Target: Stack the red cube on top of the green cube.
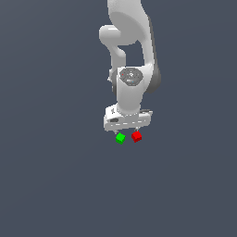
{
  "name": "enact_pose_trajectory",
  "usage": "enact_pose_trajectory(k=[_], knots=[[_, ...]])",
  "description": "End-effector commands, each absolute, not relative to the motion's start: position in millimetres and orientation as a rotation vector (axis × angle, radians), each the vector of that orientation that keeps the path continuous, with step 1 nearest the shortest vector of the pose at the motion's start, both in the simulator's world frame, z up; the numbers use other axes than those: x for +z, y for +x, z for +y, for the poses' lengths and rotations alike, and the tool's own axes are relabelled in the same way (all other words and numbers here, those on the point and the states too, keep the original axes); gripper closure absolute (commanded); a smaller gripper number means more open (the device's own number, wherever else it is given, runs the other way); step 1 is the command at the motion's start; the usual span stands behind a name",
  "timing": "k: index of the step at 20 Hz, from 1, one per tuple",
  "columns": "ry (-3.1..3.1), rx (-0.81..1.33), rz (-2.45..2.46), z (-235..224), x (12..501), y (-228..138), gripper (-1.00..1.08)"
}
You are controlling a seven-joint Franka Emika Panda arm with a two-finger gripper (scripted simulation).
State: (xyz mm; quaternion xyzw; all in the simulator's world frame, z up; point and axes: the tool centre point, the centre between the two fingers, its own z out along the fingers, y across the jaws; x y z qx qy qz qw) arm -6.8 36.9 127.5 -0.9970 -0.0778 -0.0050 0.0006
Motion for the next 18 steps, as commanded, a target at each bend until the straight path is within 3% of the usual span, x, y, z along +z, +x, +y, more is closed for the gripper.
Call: enact_pose_trajectory(k=[1,9,18], knots=[[-3.116,-0.011,-0.381,58,110,-13,-0.92],[-3.07,-0.002,-0.658,97,75,-32,-0.92],[-3.066,0.001,-0.681,101,66,-34,-0.92]])
